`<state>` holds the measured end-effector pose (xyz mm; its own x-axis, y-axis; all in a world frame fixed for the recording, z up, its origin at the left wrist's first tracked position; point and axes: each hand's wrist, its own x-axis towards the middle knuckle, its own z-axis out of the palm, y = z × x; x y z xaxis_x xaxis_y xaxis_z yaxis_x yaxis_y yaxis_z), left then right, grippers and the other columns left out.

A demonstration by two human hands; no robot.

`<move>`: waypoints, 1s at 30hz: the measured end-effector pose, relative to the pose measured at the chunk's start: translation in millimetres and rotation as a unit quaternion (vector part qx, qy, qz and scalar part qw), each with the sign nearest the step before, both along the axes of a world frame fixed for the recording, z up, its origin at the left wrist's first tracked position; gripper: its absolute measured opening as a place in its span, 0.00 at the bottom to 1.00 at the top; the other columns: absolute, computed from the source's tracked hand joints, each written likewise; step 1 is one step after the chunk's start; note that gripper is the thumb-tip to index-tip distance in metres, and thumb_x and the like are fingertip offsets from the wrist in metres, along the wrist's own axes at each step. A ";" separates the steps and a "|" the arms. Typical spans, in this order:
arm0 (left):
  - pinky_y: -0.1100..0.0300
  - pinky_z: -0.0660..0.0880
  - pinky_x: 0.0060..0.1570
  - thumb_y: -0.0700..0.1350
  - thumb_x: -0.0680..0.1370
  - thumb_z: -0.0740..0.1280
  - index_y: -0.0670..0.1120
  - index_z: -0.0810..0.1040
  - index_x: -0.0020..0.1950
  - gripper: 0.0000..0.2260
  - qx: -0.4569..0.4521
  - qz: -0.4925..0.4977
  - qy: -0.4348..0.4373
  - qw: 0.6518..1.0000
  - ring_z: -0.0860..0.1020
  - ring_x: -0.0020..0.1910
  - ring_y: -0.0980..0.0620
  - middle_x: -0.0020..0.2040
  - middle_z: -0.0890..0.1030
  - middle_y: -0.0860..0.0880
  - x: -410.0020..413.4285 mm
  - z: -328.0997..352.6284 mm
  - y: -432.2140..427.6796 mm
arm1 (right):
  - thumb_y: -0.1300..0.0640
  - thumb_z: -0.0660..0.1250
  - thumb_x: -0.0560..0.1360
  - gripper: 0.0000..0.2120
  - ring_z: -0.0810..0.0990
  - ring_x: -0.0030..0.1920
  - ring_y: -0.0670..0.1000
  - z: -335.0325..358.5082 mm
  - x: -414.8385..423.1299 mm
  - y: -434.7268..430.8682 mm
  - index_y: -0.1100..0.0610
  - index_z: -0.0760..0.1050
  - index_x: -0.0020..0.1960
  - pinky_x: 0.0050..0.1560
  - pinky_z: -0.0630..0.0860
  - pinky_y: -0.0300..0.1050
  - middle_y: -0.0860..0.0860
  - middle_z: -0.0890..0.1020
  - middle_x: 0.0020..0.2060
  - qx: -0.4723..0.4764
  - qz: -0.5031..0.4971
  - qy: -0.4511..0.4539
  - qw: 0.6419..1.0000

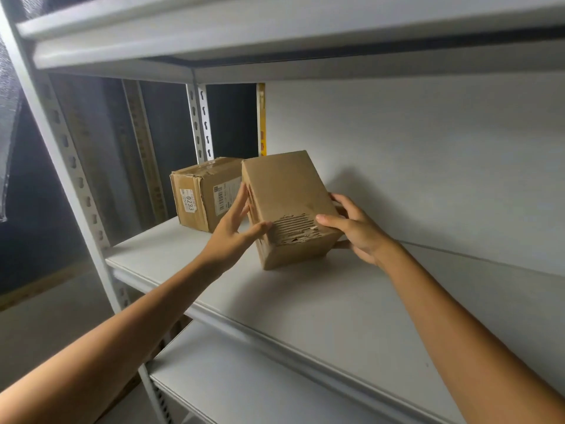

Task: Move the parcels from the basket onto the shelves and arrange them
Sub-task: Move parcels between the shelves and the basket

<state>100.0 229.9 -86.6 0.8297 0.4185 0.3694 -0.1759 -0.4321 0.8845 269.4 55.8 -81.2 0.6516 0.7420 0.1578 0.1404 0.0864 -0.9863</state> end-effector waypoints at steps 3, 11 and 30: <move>0.48 0.71 0.64 0.72 0.57 0.72 0.64 0.51 0.76 0.52 -0.039 -0.049 0.034 0.997 0.63 0.74 0.51 0.75 0.62 0.58 -4.9 -1.4 1.2 | 0.62 0.70 0.75 0.28 0.81 0.55 0.53 -1.8 -6.8 -7.3 0.49 0.65 0.71 0.39 0.80 0.44 0.54 0.77 0.64 0.010 -0.009 -0.006 1.000; 0.39 0.71 0.60 0.58 0.70 0.70 0.69 0.53 0.73 0.38 -0.103 -0.078 0.048 0.990 0.64 0.72 0.47 0.76 0.61 0.58 -4.9 1.0 -4.7 | 0.53 0.73 0.74 0.18 0.84 0.50 0.48 -8.1 -28.1 -23.6 0.40 0.72 0.59 0.45 0.83 0.48 0.51 0.82 0.58 0.027 -0.074 -0.025 0.997; 0.45 0.77 0.52 0.39 0.75 0.71 0.64 0.68 0.69 0.29 -0.225 -0.203 0.006 0.953 0.76 0.58 0.53 0.69 0.71 0.58 29.0 -0.7 -4.4 | 0.38 0.75 0.62 0.38 0.79 0.61 0.46 -23.5 -54.9 -41.4 0.44 0.70 0.69 0.59 0.78 0.47 0.45 0.79 0.63 0.015 -0.262 -0.085 0.961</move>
<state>129.0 225.5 -87.3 0.9602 0.1752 0.2175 -0.2361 0.0932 0.9673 214.5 14.4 -104.7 0.8978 0.3120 0.3107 0.3309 -0.0124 -0.9436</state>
